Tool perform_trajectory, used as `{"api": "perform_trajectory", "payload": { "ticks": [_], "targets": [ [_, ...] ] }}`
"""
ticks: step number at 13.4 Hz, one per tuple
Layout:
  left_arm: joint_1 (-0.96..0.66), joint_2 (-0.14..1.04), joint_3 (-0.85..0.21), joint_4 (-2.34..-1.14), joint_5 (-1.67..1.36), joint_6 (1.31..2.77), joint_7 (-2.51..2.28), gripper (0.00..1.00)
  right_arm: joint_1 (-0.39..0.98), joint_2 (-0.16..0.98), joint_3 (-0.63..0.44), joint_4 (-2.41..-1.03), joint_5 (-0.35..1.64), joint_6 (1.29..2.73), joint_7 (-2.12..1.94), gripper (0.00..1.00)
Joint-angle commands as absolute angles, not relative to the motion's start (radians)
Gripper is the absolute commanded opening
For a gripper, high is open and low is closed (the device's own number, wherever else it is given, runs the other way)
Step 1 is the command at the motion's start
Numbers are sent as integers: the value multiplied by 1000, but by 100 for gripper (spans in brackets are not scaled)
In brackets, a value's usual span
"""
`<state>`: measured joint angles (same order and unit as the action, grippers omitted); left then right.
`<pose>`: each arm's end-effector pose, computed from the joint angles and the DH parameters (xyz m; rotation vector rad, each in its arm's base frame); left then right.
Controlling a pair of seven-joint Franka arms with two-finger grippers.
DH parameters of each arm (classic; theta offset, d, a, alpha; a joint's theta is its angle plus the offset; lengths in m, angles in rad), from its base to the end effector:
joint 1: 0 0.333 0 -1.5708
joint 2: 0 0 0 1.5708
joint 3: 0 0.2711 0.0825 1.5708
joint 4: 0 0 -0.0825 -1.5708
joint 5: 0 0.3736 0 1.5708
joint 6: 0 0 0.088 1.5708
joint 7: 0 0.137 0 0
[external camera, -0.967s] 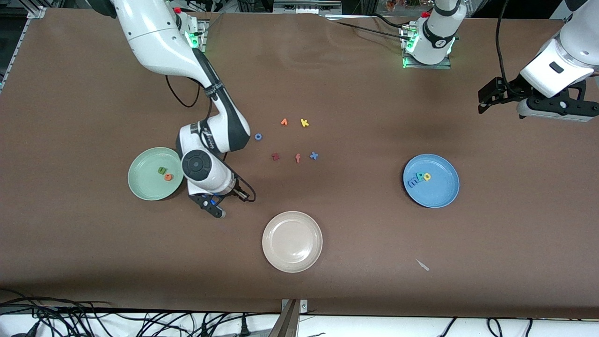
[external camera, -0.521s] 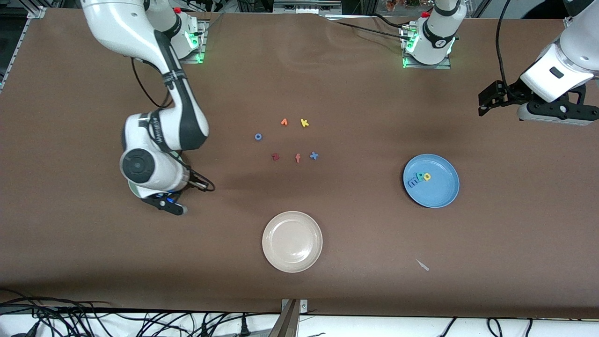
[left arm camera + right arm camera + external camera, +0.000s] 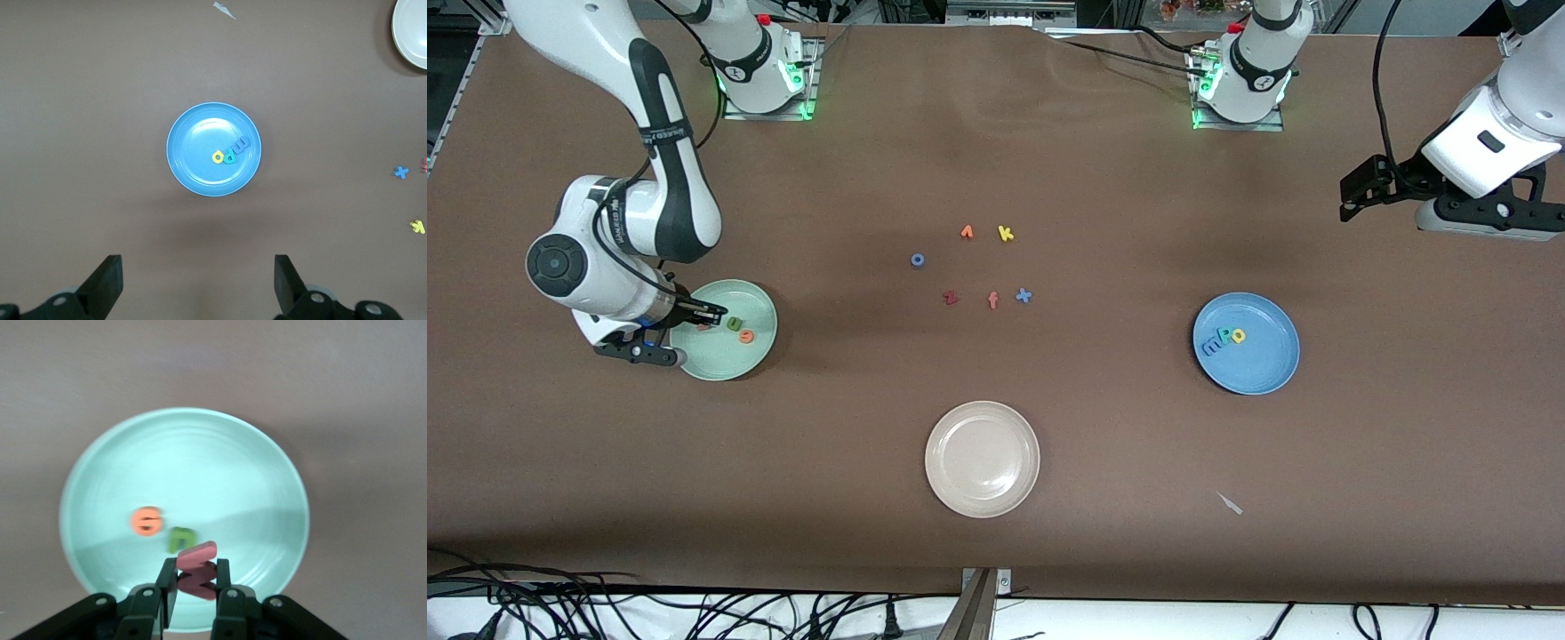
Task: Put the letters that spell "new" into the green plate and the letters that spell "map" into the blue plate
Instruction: 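Release the pink letter on the green plate and withdraw the right gripper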
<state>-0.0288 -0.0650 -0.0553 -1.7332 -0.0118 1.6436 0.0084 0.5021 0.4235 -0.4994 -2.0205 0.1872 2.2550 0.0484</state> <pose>0.5271 -0.0466 0.5155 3.1309 -0.1431 -0.0392 0.5589 0.0034 0.1893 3.0603 -0.2297 -0.1929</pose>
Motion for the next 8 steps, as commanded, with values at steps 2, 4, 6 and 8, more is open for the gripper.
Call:
{"api": "perform_trajectory", "payload": {
  "ticks": [2,4,6,8],
  "targets": [
    [-25,-49,-52,-1700,-29,1617,8,100,520,417,-489,-2014,190,2252,41,100],
    [-20,-49,-51,-1700,-29,1617,8,100,520,417,-488,-1914,190,2093,92,100],
    [-20,-51,-55,-1700,-29,1614,8,100,531,417,-488,-1769,192,1870,139,100],
    [-17,-51,-51,-1700,-29,1594,15,100,548,416,-488,-1654,192,1705,181,100]
  ]
}}
